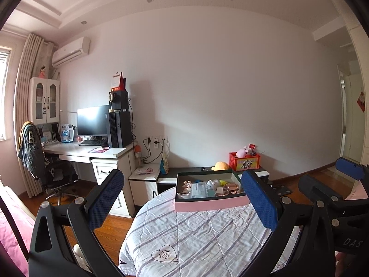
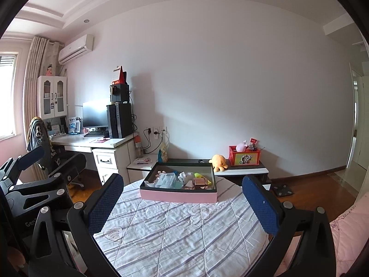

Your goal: Organize rigid objects

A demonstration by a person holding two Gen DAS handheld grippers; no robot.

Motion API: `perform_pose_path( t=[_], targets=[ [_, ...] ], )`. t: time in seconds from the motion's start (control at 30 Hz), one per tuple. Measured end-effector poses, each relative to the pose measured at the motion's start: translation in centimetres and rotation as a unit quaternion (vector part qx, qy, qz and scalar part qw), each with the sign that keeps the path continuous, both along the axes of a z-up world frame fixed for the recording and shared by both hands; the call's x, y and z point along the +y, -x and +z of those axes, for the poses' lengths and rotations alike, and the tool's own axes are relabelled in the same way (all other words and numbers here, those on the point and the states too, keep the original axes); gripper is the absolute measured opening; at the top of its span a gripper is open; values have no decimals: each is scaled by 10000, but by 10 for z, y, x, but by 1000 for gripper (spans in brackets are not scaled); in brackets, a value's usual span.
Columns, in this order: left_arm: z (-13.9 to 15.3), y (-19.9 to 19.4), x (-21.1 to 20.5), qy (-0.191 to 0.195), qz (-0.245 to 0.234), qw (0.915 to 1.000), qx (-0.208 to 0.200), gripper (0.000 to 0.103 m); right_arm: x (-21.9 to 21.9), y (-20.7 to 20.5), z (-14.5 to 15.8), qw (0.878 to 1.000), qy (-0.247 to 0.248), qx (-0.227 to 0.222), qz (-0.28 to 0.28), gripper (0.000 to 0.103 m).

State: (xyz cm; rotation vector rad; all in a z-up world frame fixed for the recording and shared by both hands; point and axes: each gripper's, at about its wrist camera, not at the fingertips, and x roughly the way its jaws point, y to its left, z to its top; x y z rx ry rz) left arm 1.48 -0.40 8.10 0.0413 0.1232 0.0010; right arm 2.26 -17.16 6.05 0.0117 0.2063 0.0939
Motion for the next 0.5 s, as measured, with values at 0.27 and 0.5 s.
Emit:
perform_pose_path(
  t=[0.27,0.5],
  targets=[
    [3,18,0,19,2,9999,-104,103,4,25,6,9998,47,-194,-35,103],
    [5,22,-1,14,17,9999,-129,103,4,30,6,9997,41,-234,-27,103]
  ],
)
